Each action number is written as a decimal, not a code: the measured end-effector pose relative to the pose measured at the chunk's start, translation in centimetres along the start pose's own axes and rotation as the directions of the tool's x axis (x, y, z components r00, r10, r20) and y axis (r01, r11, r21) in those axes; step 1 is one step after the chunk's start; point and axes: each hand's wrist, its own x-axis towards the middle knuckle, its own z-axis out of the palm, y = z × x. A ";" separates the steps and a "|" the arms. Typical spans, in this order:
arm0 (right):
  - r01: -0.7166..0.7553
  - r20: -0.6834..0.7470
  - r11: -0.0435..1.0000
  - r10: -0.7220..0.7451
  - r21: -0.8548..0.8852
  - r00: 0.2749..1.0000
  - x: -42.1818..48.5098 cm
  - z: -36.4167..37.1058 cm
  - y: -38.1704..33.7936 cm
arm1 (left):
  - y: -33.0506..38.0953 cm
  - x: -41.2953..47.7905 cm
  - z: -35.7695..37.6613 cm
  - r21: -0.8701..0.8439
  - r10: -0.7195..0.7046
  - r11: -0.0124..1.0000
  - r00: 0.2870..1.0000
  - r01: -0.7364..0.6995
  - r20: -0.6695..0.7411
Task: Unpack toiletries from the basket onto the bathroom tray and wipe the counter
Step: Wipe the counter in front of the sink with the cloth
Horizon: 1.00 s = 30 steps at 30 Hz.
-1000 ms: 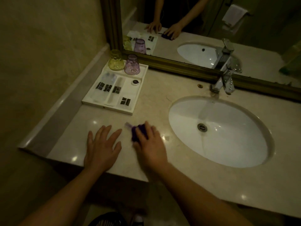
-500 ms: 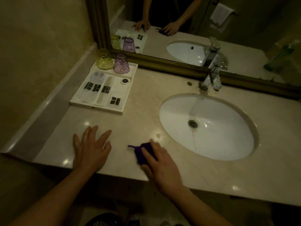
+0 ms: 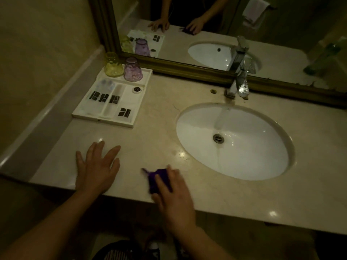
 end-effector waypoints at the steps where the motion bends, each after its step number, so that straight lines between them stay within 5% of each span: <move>1: 0.087 0.011 0.996 -0.087 -0.008 0.996 0.6 0.3 -1.6 | -0.1 0.0 0.2 0.010 -0.003 1.000 1.000 0.003 -0.001; 5: 0.364 0.087 0.931 -0.366 0.041 0.927 2.5 0.6 -4.0 | -1.0 0.3 1.0 0.028 0.018 0.999 1.000 -0.018 -0.022; 8: 0.366 0.034 0.930 -0.366 0.021 0.930 1.0 -0.6 0.0 | -1.2 0.2 1.2 0.017 0.017 1.000 0.999 -0.016 -0.029; 13: -0.005 0.011 1.000 0.005 -0.006 1.000 -4.5 -3.7 11.5 | -0.9 0.2 1.2 0.025 -0.015 1.000 1.000 0.016 -0.024; 15: -0.186 -0.014 0.983 0.186 -0.003 0.982 -4.7 -4.6 13.8 | -0.7 0.1 1.1 0.041 -0.032 0.999 0.999 0.033 -0.022; 18: -0.271 -0.068 0.963 0.269 -0.010 0.961 -3.2 -3.8 12.7 | -0.3 0.0 0.8 0.049 -0.059 0.997 0.998 0.060 -0.014; 22: 0.063 -0.052 0.998 -0.065 -0.031 0.997 -1.3 -1.1 5.4 | 0.0 0.2 0.5 0.042 -0.075 0.996 0.997 0.076 -0.007; 25: 0.370 0.030 0.929 -0.371 0.027 0.928 0.7 -0.1 -0.1 | -0.5 0.2 0.6 0.033 -0.056 0.998 0.998 0.057 -0.016; 30: 0.509 0.061 0.858 -0.513 0.072 0.856 1.2 -0.3 0.2 | -0.7 0.1 0.9 0.018 -0.056 0.998 0.998 0.056 -0.041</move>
